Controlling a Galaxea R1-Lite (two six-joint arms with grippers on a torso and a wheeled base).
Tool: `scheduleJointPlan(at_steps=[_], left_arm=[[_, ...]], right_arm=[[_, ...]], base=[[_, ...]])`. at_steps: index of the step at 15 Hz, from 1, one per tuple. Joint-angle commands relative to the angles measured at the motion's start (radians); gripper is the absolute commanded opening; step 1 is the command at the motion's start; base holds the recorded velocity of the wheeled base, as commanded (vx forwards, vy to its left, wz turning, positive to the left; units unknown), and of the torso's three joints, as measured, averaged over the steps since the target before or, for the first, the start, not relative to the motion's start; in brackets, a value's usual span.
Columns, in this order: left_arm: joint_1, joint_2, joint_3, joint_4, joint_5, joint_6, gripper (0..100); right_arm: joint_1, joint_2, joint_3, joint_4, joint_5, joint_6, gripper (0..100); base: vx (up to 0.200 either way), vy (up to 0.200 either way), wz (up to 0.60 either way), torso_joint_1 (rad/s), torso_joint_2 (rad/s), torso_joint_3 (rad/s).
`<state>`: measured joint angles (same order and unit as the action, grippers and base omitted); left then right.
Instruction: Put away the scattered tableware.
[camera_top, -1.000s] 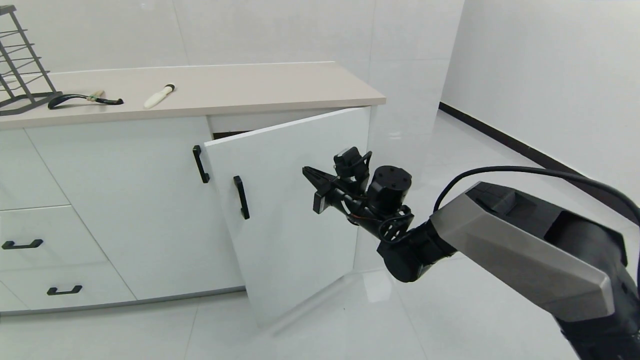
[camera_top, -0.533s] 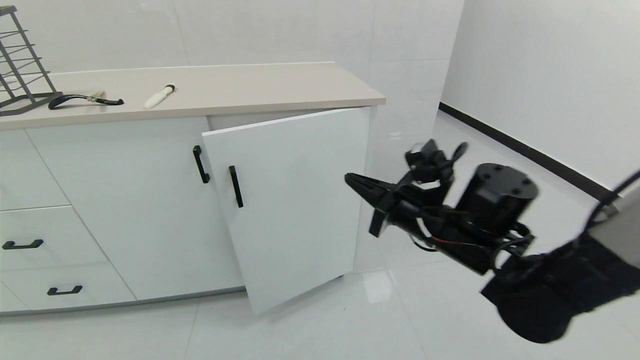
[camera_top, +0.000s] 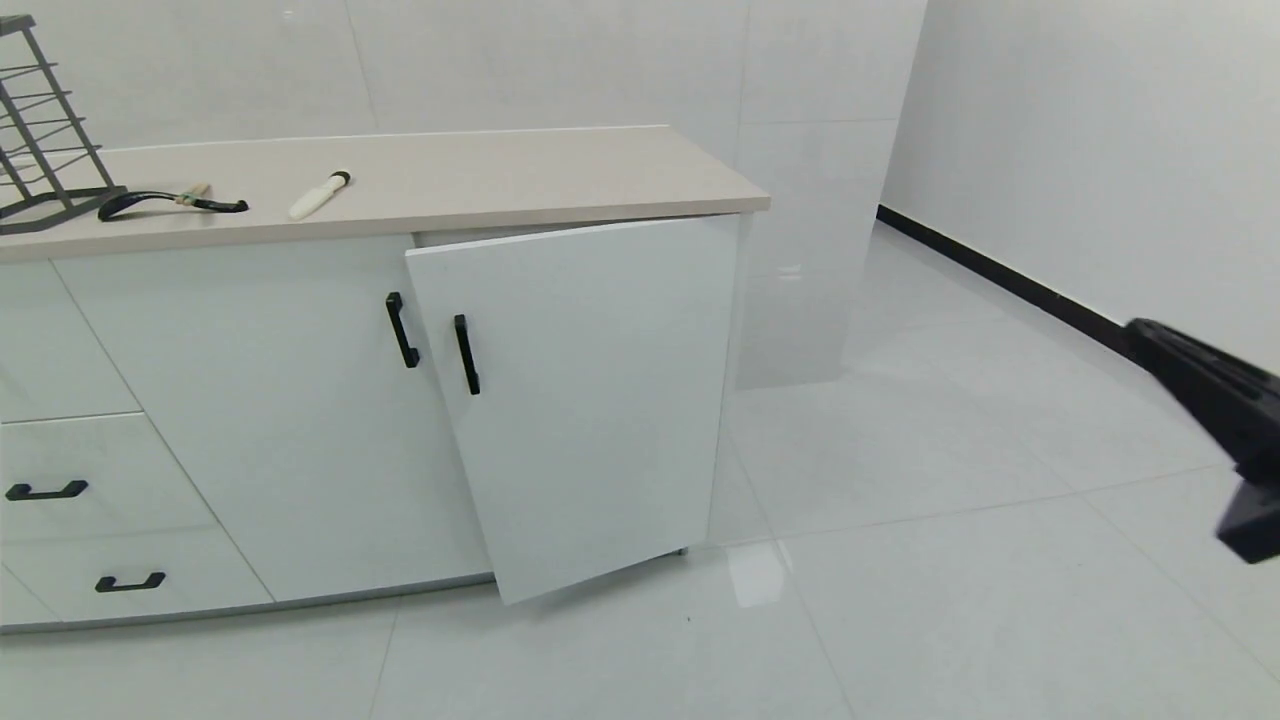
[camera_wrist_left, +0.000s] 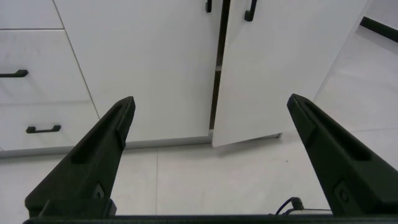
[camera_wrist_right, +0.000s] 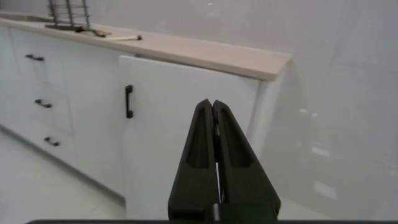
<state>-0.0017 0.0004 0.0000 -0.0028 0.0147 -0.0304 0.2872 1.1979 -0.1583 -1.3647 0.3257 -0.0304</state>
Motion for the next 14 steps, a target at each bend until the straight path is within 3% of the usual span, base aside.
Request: scheduleJointPlan(at_steps=[1,5,7,8,10,12,14], left_arm=[[0.000,0.000,0.000,0.000,0.001,0.000,100],[0.000,0.000,0.000,0.000,0.002,-0.002,100],[-0.001,0.000,0.000,0.000,0.002,-0.002,100],[0.000,0.000,0.000,0.000,0.002,-0.002,100],[0.000,0.000,0.000,0.000,0.001,-0.002,100],[0.000,0.000,0.000,0.000,0.002,-0.002,100],[0.000,0.000,0.000,0.000,0.002,-0.002,100]], right_arm=[[-0.154,-0.293,0.098,0.050,0.015,-0.008,0],[-0.289,-0.600,0.138,0.216,0.047,-0.016,0],[-0.355,-0.793,0.157,0.411,0.056,-0.016,0],[-0.355,-0.942,0.157,0.569,0.081,-0.022,0],[-0.342,-1.095,0.155,0.745,0.096,-0.051,0],[-0.327,-1.120,0.158,0.777,0.095,-0.060,0],[-0.326,-1.121,0.158,1.001,0.019,-0.060,0]], base=[[0.000,0.000,0.00,0.000,0.00,0.000],[0.000,0.000,0.00,0.000,0.00,0.000],[0.000,0.000,0.00,0.000,0.00,0.000],[0.000,0.000,0.00,0.000,0.00,0.000],[0.000,0.000,0.00,0.000,0.00,0.000],[0.000,0.000,0.00,0.000,0.00,0.000],[0.000,0.000,0.00,0.000,0.00,0.000]])
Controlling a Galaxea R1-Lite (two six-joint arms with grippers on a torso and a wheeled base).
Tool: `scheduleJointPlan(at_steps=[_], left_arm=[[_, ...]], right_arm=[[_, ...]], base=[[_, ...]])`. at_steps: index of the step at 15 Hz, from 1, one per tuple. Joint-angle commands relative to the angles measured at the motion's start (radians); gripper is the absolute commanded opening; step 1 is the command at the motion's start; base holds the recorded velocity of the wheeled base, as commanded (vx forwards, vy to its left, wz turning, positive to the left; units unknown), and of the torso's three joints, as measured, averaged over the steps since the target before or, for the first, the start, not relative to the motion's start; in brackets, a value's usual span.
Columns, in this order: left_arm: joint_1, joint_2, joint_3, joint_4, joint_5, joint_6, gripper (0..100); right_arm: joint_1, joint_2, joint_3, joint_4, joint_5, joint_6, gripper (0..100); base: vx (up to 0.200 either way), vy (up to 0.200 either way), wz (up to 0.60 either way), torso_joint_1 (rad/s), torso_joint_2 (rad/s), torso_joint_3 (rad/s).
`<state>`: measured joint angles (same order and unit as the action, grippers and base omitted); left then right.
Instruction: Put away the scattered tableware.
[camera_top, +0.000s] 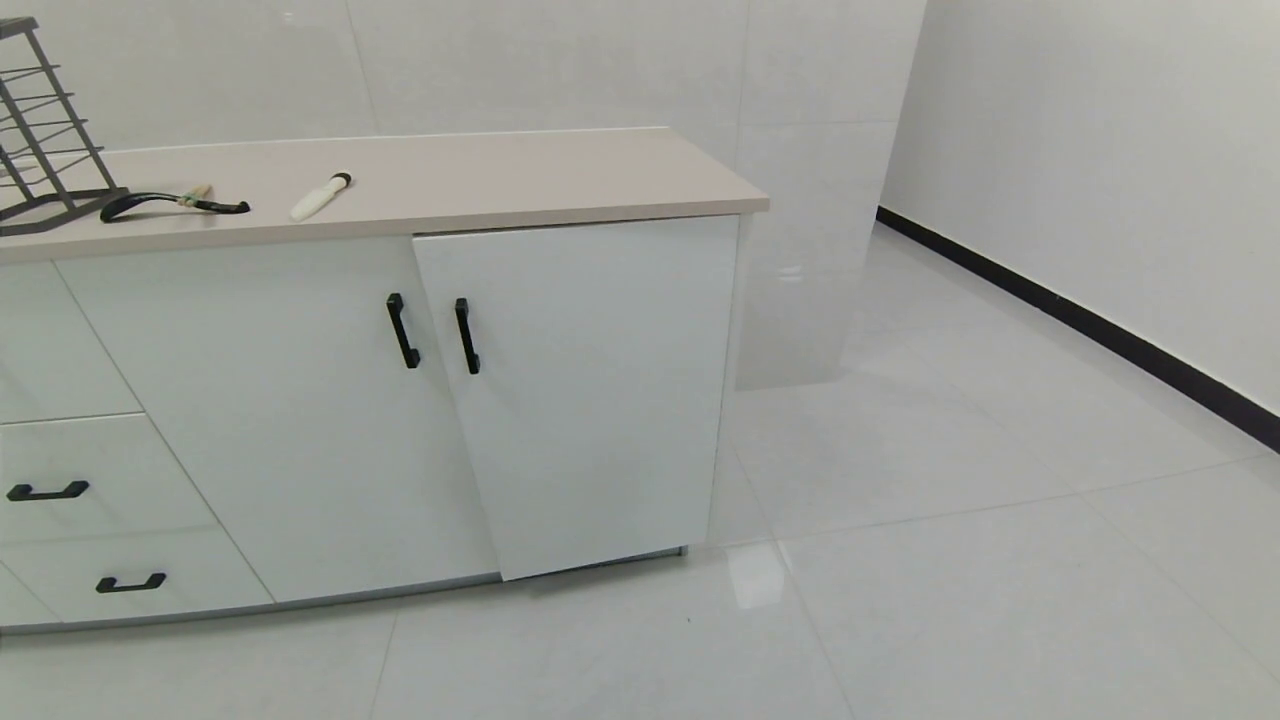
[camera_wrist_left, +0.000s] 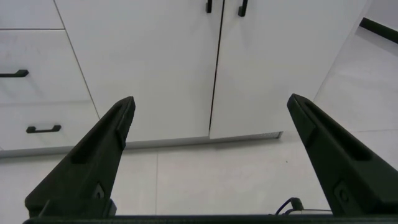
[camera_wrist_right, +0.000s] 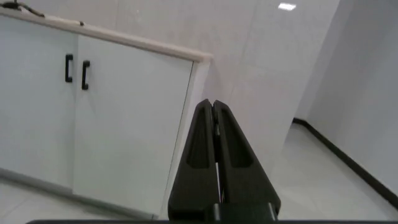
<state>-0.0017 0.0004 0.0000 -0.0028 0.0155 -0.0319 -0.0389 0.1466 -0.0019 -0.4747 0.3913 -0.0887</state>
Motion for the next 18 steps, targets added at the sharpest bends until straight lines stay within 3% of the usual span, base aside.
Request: scheduleJointPlan(at_steps=[1,3,4,6,7,8,13,18], left_arm=[[0.000,0.000,0.000,0.000,0.001,0.000,100],[0.000,0.000,0.000,0.000,0.001,0.000,100],[0.000,0.000,0.000,0.000,0.001,0.000,100],[0.000,0.000,0.000,0.000,0.001,0.000,100],[0.000,0.000,0.000,0.000,0.001,0.000,100],[0.000,0.000,0.000,0.000,0.001,0.000,100],[0.000,0.000,0.000,0.000,0.000,0.003,100],[0.000,0.000,0.000,0.001,0.000,0.004,100]], right_arm=[[0.005,-0.071,0.002,0.249,-0.107,-0.002,0],[0.042,-0.147,0.002,0.439,-0.115,-0.011,0],[0.037,-0.130,0.002,0.407,-0.129,-0.005,0],[0.037,-0.130,0.002,0.416,-0.250,0.018,0],[0.037,-0.130,0.002,0.481,-0.370,0.046,0],[0.037,-0.128,0.002,0.479,-0.393,0.089,0],[0.037,-0.130,0.002,0.479,-0.365,0.098,0],[0.037,-0.130,0.002,0.479,-0.364,0.099,0]], base=[[0.000,0.000,0.00,0.000,0.00,0.000],[0.000,0.000,0.00,0.000,0.00,0.000],[0.000,0.000,0.00,0.000,0.00,0.000],[0.000,0.000,0.00,0.000,0.00,0.000],[0.000,0.000,0.00,0.000,0.00,0.000],[0.000,0.000,0.00,0.000,0.00,0.000],[0.000,0.000,0.00,0.000,0.00,0.000],[0.000,0.200,0.00,0.006,0.00,-0.001]])
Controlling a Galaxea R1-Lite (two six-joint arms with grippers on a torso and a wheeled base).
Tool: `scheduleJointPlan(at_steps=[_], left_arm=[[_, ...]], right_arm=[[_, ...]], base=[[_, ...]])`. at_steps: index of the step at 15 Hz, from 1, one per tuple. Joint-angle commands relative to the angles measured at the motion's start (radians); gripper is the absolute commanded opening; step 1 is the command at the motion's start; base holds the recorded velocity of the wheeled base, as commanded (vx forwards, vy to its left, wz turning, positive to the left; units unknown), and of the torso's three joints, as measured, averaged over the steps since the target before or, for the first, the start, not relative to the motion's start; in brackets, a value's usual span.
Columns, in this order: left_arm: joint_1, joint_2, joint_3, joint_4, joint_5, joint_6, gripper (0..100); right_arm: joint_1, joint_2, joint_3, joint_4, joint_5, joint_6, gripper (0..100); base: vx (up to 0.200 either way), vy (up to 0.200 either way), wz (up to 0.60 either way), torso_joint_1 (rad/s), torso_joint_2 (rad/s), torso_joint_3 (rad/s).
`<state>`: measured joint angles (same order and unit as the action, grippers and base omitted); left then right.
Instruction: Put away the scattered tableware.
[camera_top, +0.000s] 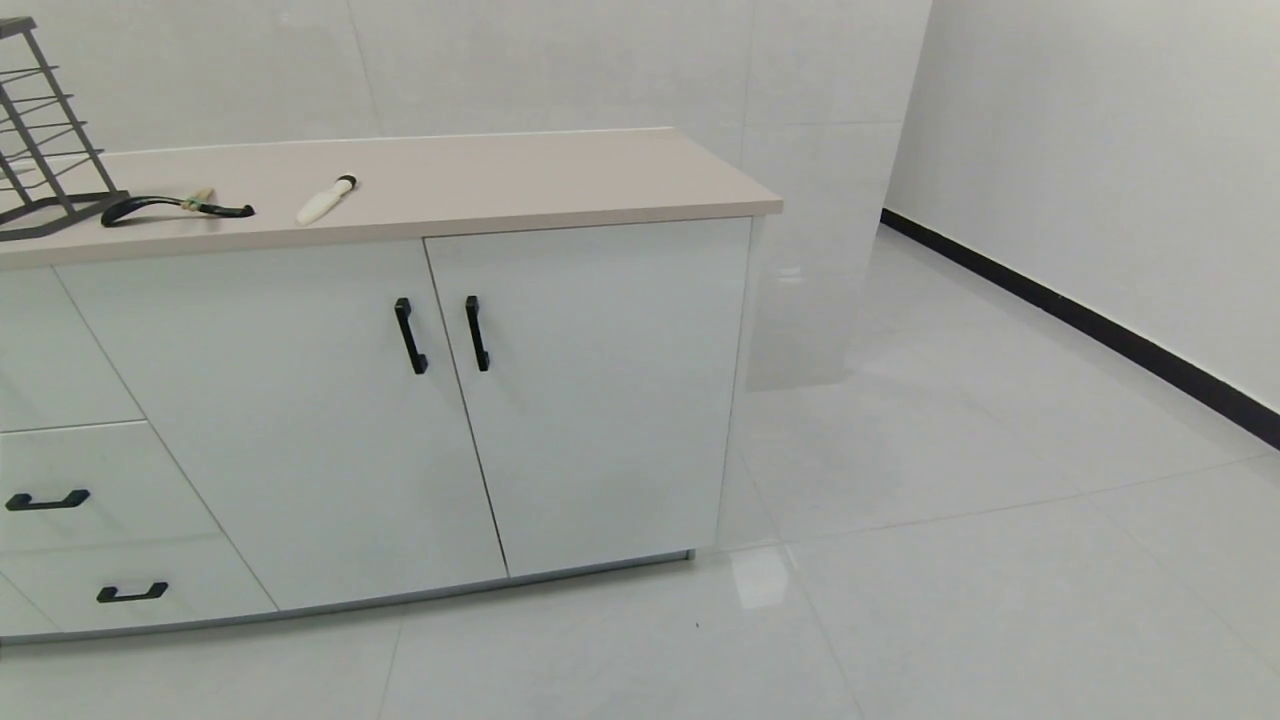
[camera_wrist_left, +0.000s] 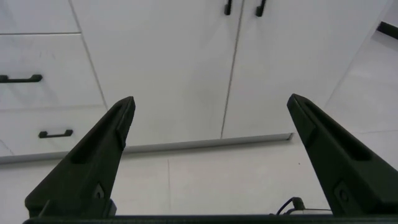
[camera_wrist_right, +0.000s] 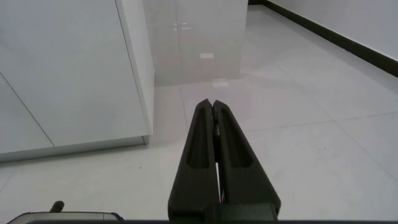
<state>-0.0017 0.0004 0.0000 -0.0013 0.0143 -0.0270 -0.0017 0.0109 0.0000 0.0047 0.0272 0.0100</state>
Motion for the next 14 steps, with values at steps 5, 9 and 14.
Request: scheduleJointPlan(at_steps=[5,9,14], left_arm=[[0.000,0.000,0.000,-0.002,0.001,-0.002,100],[0.000,0.000,0.000,-0.002,0.001,-0.002,100],[0.000,0.000,0.000,-0.002,0.003,-0.002,100]], right_arm=[[0.000,0.006,0.000,0.000,0.000,0.001,0],[0.000,0.006,-0.002,0.000,-0.007,-0.002,0],[0.000,0.006,-0.002,0.000,-0.007,-0.002,0]], base=[[0.040,0.200,0.00,0.000,0.00,-0.001],[0.150,0.000,0.30,0.001,0.00,0.005],[0.000,0.000,0.48,0.005,0.00,0.000]])
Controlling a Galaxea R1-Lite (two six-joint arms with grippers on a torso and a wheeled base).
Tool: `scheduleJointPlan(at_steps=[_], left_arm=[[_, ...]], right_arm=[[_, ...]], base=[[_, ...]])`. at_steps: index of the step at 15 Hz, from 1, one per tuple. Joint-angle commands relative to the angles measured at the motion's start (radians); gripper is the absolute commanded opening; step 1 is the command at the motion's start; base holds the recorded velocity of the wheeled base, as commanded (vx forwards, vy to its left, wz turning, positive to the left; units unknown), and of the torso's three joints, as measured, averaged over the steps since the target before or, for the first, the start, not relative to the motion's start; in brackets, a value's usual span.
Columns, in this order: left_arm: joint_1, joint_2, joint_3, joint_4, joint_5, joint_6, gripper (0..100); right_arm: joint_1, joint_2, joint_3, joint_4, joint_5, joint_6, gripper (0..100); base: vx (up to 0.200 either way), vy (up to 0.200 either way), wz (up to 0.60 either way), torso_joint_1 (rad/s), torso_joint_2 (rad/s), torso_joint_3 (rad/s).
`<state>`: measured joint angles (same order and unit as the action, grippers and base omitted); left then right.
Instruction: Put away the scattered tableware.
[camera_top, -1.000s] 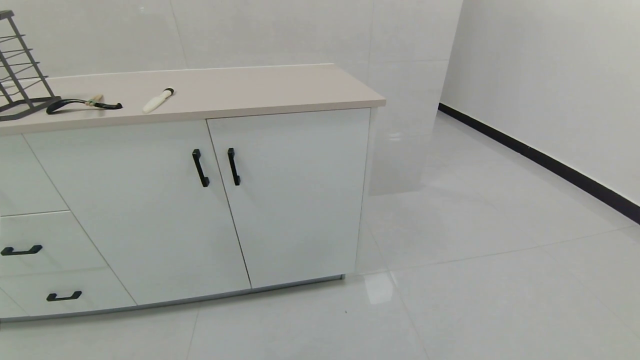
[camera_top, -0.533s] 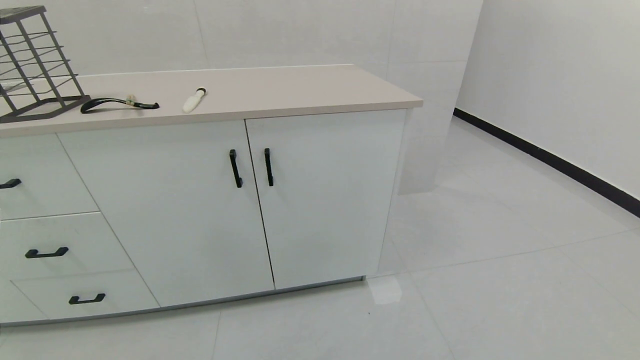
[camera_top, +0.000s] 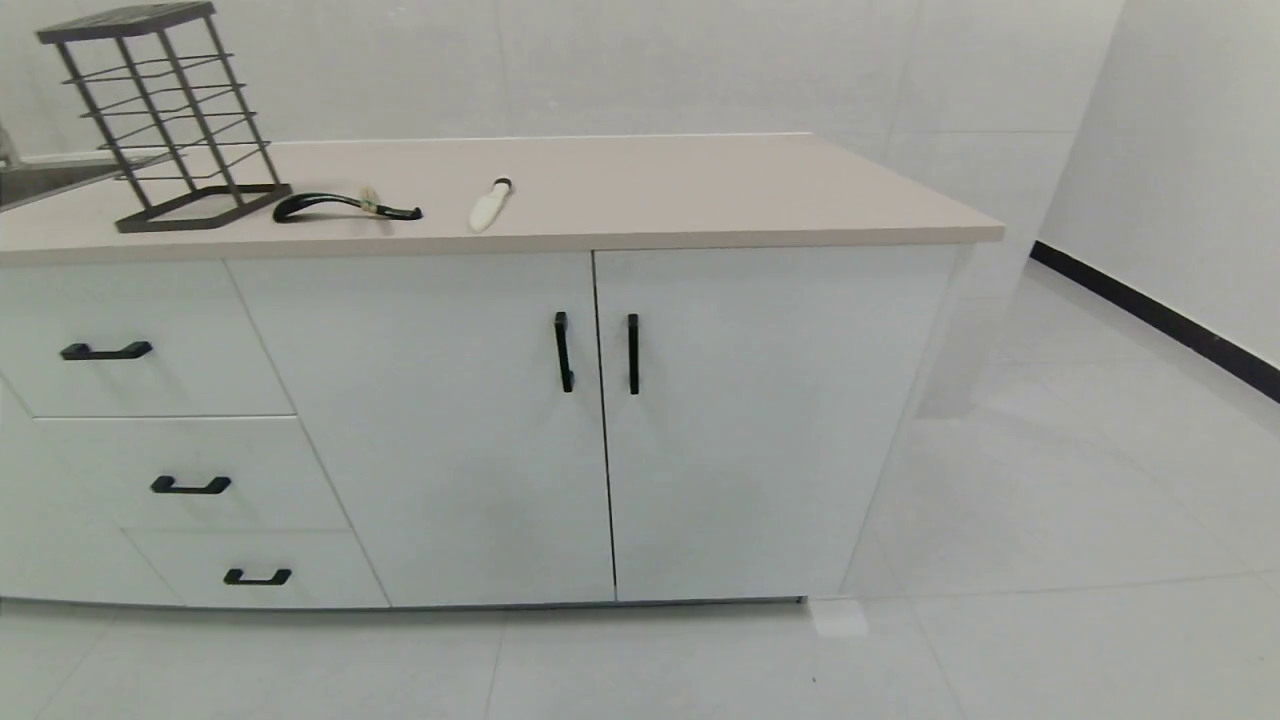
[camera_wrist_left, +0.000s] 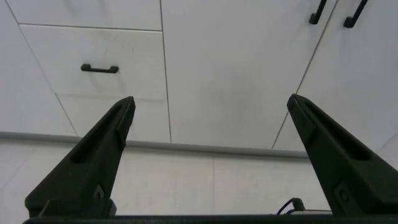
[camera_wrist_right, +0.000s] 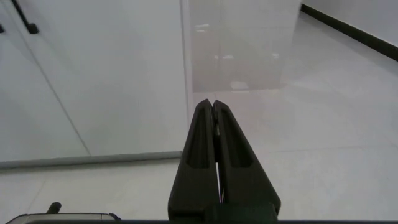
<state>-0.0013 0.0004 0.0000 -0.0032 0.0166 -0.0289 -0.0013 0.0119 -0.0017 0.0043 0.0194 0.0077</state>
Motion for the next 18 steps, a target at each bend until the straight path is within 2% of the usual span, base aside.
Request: scheduleJointPlan(at_steps=[1,11,14,18], left_arm=[[0.000,0.000,0.000,0.000,0.000,0.000,100],[0.000,0.000,0.000,0.000,-0.001,0.000,100],[0.000,0.000,0.000,0.000,-0.001,0.000,100],[0.000,0.000,0.000,0.000,0.000,0.000,100]], right_arm=[[0.000,0.005,0.000,0.000,0.001,0.000,0],[0.000,0.005,0.000,0.000,0.001,0.000,0],[0.000,0.005,0.000,0.000,0.001,0.000,0],[0.000,0.005,0.000,0.000,0.001,0.002,0]], base=[[0.000,0.000,0.00,0.000,0.00,0.000],[0.000,0.200,0.00,0.002,0.00,0.003],[0.000,0.200,0.60,0.001,0.01,0.006],[0.000,0.200,0.00,0.004,0.00,0.001]])
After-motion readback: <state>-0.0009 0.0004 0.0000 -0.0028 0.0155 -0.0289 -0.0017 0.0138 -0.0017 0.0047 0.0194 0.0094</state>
